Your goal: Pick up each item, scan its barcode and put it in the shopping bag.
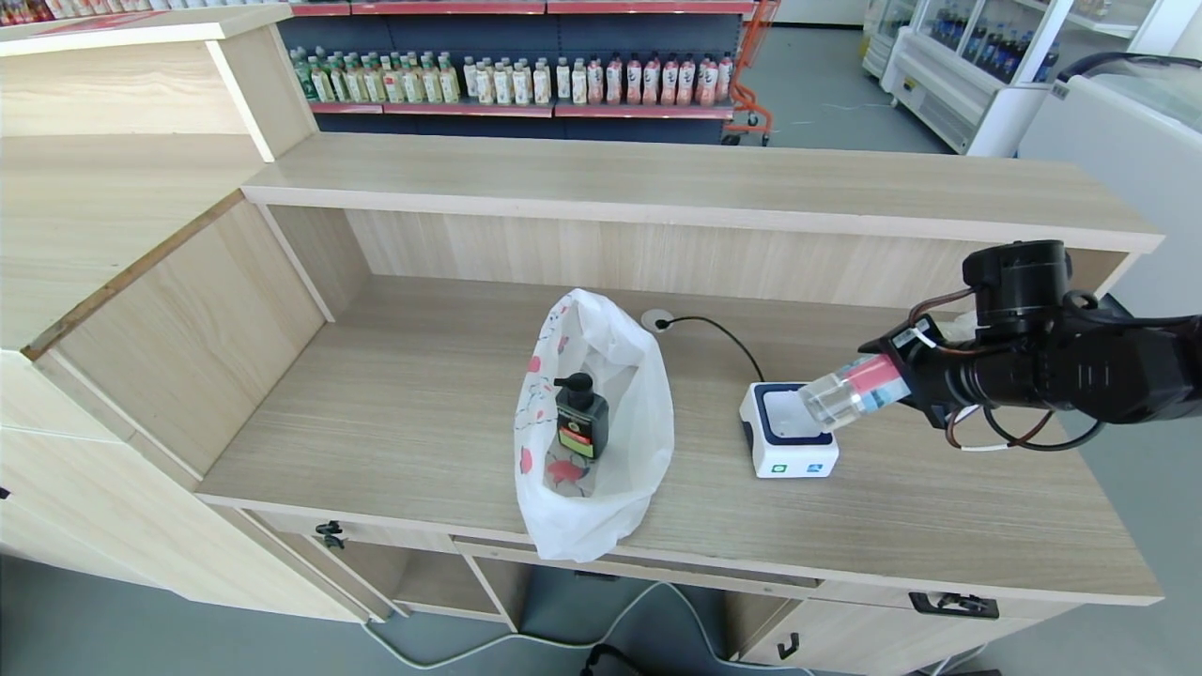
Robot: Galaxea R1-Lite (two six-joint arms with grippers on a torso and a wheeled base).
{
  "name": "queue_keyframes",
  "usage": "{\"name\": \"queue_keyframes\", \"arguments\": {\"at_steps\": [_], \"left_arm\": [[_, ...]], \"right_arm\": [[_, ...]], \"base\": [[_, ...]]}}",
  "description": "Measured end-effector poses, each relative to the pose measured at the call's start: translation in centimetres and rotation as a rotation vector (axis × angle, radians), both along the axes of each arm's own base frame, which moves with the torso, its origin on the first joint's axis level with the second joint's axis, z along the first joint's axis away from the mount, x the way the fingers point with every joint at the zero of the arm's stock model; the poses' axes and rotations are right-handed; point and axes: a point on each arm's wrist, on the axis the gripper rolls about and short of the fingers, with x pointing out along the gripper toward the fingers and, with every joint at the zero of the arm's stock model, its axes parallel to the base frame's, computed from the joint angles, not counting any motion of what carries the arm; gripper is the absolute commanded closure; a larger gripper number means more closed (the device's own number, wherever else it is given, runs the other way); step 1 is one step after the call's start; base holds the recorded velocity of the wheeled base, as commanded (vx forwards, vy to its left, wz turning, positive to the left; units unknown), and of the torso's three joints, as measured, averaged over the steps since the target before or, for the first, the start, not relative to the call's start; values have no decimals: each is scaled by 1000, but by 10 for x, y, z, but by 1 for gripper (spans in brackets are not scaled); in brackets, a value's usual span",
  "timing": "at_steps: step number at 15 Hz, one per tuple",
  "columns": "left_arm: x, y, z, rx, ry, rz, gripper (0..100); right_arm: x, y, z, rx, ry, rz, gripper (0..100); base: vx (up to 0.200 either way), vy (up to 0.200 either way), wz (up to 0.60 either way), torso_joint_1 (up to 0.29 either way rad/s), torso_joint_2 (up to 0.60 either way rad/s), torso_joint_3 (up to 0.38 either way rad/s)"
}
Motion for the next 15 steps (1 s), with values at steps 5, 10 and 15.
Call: {"name": "queue_keyframes", "arguments": {"at_steps": [5,10,15], "left_arm": [[0,0,0,0,0,0,0],[0,0,0,0,0,0,0],[0,0,0,0,0,0,0]], "right_arm": [[4,2,-1,-3,0,1,100],[7,4,-7,-6,15,5,100],[13,5,-9,-1,-4,12,100]], "base": [[0,0,0,0,0,0],[0,0,0,0,0,0],[0,0,0,0,0,0]]}}
